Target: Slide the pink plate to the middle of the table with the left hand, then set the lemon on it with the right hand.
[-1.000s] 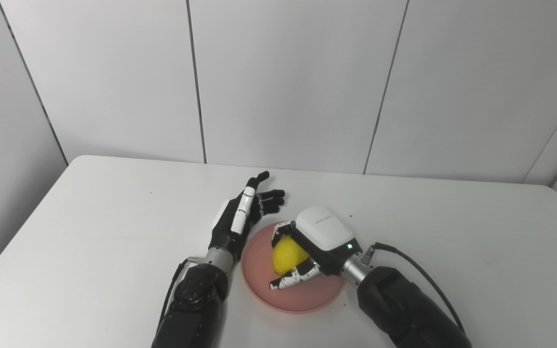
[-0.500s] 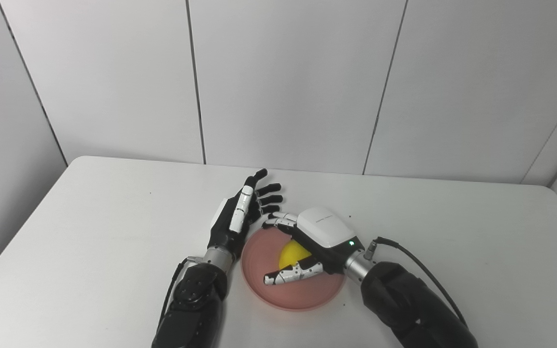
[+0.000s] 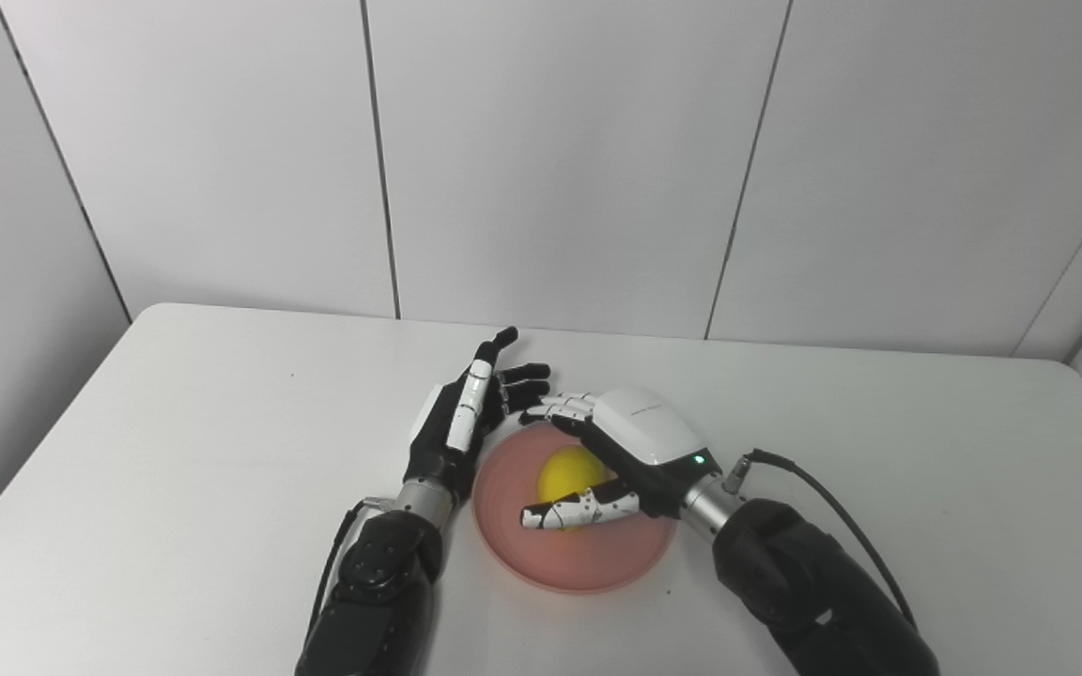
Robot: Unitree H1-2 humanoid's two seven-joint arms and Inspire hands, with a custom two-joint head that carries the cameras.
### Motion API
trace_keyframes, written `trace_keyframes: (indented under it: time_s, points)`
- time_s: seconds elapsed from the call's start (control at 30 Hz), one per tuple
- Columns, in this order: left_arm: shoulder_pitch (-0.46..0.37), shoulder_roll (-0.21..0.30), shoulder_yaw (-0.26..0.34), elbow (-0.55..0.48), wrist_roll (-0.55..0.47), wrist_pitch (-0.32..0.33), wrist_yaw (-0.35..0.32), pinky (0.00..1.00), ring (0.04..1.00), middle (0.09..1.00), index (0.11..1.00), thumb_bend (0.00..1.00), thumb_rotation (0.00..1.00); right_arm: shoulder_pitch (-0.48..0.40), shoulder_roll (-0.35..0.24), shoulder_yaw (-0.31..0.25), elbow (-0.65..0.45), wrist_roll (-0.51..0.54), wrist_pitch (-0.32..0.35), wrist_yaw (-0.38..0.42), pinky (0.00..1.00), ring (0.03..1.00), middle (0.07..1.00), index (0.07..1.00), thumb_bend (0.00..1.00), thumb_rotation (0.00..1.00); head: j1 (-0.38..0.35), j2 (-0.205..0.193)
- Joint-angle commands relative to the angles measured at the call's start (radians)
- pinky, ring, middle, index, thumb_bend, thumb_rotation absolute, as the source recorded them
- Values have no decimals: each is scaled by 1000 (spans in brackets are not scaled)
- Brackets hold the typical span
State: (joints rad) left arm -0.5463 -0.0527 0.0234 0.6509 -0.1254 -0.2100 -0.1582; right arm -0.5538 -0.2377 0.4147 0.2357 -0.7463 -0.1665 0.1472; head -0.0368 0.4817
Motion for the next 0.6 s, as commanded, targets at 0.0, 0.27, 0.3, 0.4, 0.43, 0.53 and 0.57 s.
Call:
trace_keyframes:
  time_s: [0.0,0.27,0.3,0.4,0.43,0.53,0.57]
  points:
    - [50,-14,3,39,-14,-7,-4,777,709,690,877,674,959,-27,13,-37,-19,48,-55,-60,781,840,843,802,1000,950,0,1]
    - [46,-9,2,40,-21,-8,-12,786,746,715,896,723,953,-3,64,-138,24,201,-111,-154,675,796,840,846,934,1000,3,0]
    - [46,-8,0,38,-17,-7,-9,808,743,711,894,732,955,2,72,-156,27,232,-108,-158,706,804,846,852,940,1000,2,0]
    - [48,-7,0,29,-14,-7,-1,801,733,703,889,745,957,17,89,-204,24,311,-91,-156,729,818,860,862,948,1000,3,0]
    - [49,-10,5,26,-20,-8,1,779,729,702,885,742,944,23,92,-222,28,339,-94,-156,741,831,868,866,952,1000,4,-1]
    - [52,-16,12,17,-25,-12,9,749,736,721,875,723,921,38,99,-258,39,404,-102,-151,786,859,883,880,919,1000,4,-2]
    - [55,-17,12,6,-22,-10,14,758,750,740,874,723,923,45,99,-271,49,433,-108,-146,810,875,894,893,903,1000,5,-3]
